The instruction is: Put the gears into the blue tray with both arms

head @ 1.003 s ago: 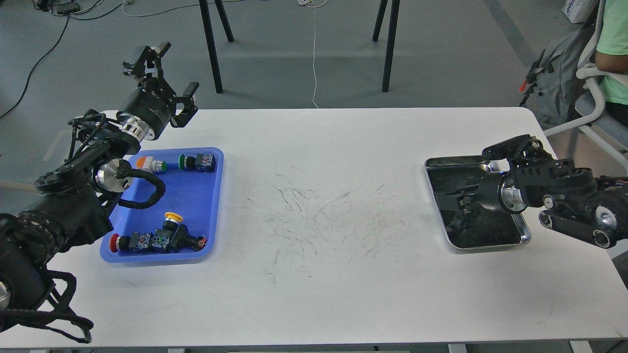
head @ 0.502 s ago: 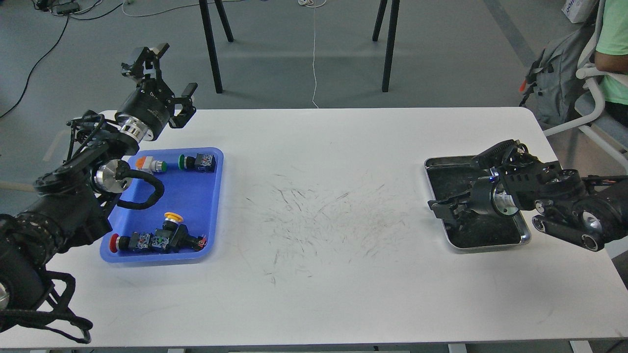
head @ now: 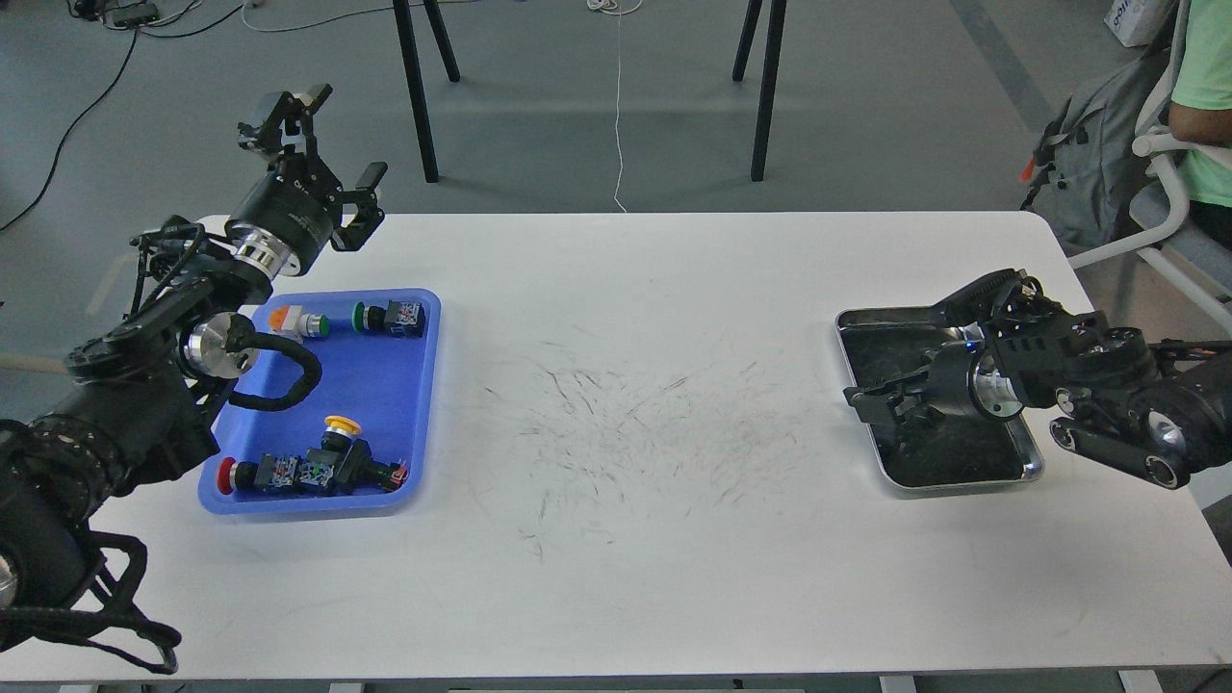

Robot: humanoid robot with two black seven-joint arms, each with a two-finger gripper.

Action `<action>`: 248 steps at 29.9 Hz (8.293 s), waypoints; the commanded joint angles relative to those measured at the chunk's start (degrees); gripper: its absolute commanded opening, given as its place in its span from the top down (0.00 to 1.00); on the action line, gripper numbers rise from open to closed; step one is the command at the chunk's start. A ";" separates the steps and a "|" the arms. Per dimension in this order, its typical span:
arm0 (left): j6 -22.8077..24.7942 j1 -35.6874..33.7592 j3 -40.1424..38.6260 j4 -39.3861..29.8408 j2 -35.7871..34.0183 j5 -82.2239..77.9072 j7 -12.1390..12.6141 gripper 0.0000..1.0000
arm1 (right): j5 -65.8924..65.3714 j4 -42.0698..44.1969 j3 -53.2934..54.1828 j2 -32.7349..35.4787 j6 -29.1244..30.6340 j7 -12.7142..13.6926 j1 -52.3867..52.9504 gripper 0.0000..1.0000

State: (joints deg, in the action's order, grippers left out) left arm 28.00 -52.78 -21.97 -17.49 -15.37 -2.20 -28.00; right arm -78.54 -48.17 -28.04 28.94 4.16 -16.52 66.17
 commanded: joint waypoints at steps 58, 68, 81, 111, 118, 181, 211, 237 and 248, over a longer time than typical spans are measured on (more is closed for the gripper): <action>0.00 0.58 -0.35 0.08 0.08 0.00 0.00 0.00 | -1.00 -0.69 -2.46 2.00 1.20 -2.11 1.77 0.08; 0.00 0.67 -0.35 0.08 0.25 0.00 0.00 0.00 | -1.09 2.29 -2.46 1.47 1.03 -2.11 1.07 0.11; 0.00 0.67 -0.35 0.08 0.08 -0.09 0.00 0.00 | -1.09 3.17 -2.46 -0.29 0.33 -2.11 0.19 0.20; 0.00 0.67 -0.27 0.08 -0.10 -0.09 0.00 0.00 | -1.09 2.47 -2.28 -0.99 -0.55 -2.02 0.19 0.82; 0.00 0.75 -0.18 0.08 -0.10 -0.09 0.00 0.00 | -1.09 2.47 -2.28 -2.57 -1.96 -1.85 0.36 0.92; 0.00 1.10 0.09 0.08 -0.36 -0.44 0.00 0.00 | -0.39 -6.49 8.18 3.49 -5.82 -3.60 -0.07 0.99; 0.00 1.54 0.09 -0.09 -4.05 -0.44 0.00 0.00 | 18.68 -8.42 30.33 -10.04 -13.47 -3.69 -16.51 0.99; 0.00 1.81 0.00 -0.62 -5.10 -0.35 0.00 0.00 | 29.67 -2.72 34.64 -22.78 2.60 -3.69 -21.96 0.98; 0.00 1.81 0.00 -0.71 -5.90 -0.35 0.00 0.00 | 29.68 -0.34 33.05 -26.22 5.07 -3.69 -22.58 0.96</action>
State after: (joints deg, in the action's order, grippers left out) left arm 28.00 -50.98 -21.99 -18.20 -21.07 -2.55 -28.00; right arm -48.87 -48.90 5.05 2.90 8.91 -20.18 43.58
